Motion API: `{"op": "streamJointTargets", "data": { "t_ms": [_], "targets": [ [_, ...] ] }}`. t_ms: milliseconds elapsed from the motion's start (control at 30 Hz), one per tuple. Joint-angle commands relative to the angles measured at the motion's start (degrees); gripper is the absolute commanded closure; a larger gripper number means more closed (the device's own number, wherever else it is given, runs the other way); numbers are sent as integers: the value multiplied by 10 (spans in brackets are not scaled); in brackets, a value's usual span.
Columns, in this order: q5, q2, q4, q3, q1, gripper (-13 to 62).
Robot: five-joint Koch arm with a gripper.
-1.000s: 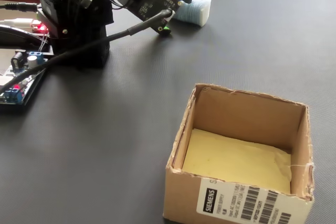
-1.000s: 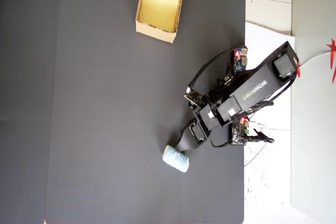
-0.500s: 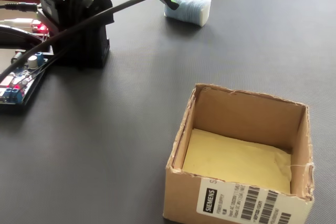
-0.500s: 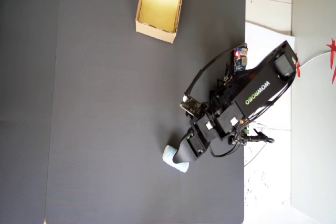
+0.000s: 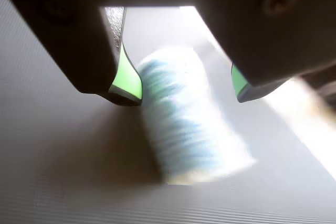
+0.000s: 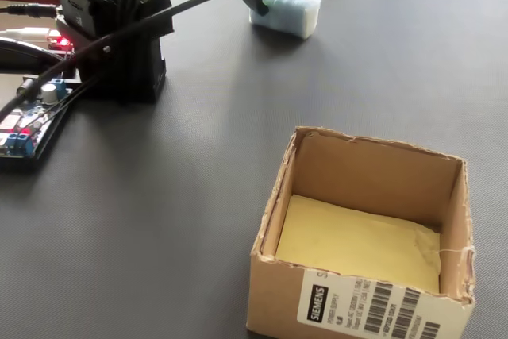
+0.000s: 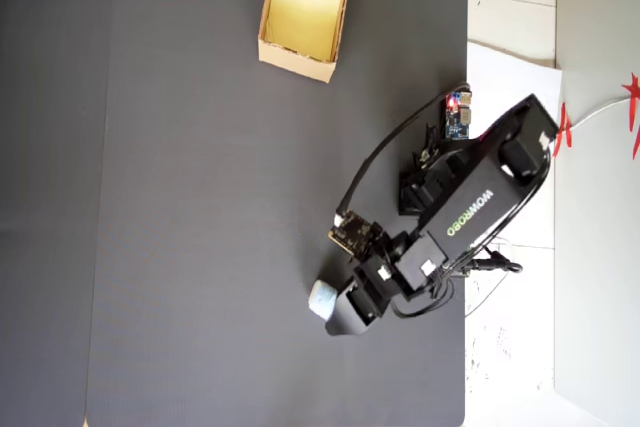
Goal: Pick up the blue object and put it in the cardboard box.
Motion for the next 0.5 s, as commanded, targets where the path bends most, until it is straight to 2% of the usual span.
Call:
{"op": "streamJointTargets", "data": {
  "t_ms": [0, 167, 267, 367, 467],
  "targets": [
    [6, -1, -6, -59, -8, 160],
    [5, -53, -31, -40, -4, 156],
    [4, -66, -47, -25, -4, 182],
    [-5, -68, -76, -11, -1, 277],
    [-37, -54, -131, 9, 8, 425]
  ]
}}
